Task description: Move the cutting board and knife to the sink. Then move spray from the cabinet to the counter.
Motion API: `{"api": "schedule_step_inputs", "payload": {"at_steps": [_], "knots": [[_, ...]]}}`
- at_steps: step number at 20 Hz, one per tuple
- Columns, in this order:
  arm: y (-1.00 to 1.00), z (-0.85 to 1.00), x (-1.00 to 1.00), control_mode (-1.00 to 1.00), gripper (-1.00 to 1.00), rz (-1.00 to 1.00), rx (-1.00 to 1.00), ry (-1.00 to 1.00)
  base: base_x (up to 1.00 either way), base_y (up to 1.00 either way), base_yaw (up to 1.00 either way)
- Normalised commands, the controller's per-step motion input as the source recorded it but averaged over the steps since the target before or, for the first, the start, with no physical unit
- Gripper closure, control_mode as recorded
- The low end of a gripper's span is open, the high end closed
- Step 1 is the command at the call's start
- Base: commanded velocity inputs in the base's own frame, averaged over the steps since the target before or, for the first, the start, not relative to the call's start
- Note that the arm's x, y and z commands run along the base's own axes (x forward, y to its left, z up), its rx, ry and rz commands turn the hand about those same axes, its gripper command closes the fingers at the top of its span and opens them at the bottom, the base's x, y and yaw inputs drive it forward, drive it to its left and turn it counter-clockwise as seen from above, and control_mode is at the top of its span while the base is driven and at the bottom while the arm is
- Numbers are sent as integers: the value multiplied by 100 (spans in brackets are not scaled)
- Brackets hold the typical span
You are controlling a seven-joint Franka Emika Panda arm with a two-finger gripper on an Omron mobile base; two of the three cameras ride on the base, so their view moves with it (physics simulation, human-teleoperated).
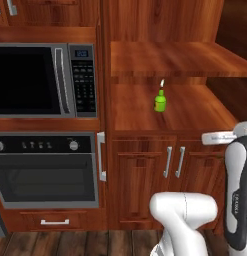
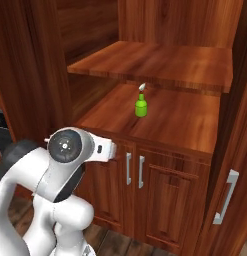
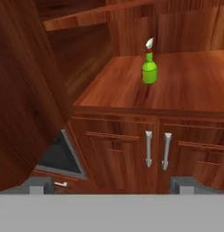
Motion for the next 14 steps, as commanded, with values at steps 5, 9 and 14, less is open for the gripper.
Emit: {"api": "schedule_step_inputs", "payload": {"at_steps": [5,9,14], "knots": [[42,-3,-3,-100,-100,-16,-26,-43,0,0,0],[62,-24,0,-100,-100,-26,-35,-23,0,0,0],[18,-20,0,-100,-100,-15,-18,-7,0,0,0]]}}
